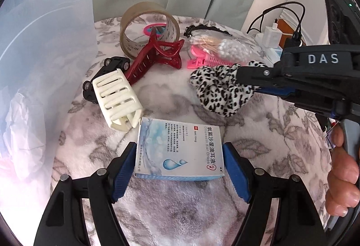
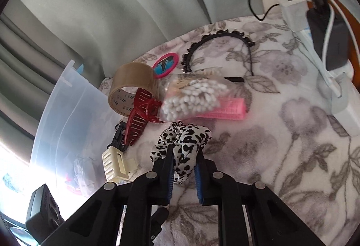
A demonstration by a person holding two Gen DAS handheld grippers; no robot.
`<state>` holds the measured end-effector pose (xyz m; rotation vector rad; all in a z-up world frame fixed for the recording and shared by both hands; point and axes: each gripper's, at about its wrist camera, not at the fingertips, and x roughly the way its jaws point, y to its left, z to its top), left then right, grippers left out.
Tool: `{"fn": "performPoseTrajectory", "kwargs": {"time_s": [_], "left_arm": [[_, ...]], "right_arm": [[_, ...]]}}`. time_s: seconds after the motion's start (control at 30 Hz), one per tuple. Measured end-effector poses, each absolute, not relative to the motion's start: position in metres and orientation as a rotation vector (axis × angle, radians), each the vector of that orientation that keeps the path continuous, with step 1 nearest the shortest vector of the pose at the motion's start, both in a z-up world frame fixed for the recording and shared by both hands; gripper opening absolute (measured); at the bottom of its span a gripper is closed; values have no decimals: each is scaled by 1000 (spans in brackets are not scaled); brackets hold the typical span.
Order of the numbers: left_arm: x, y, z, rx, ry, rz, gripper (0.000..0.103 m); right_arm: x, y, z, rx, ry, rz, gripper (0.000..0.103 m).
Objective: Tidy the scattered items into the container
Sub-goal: 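Grasp the blue-white medicine box with the left gripper while the right gripper grasps the leopard scrunchie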
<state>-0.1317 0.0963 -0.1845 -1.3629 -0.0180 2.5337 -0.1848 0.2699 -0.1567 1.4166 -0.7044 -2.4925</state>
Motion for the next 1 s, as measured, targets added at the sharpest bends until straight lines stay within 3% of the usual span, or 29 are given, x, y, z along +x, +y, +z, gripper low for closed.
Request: {"fn": "performPoseTrajectory", "kwargs": {"time_s": [0.5,1.0], "left_arm": [[-130,98,-180,-1364,3,2615,73],[-85,97,-88,-1068,-44,2695,73]], "right_arm": [[-131,318,-146,1405,-907,-2546,17],[-70,317,-77,1177,-911,-2626,17]]}}
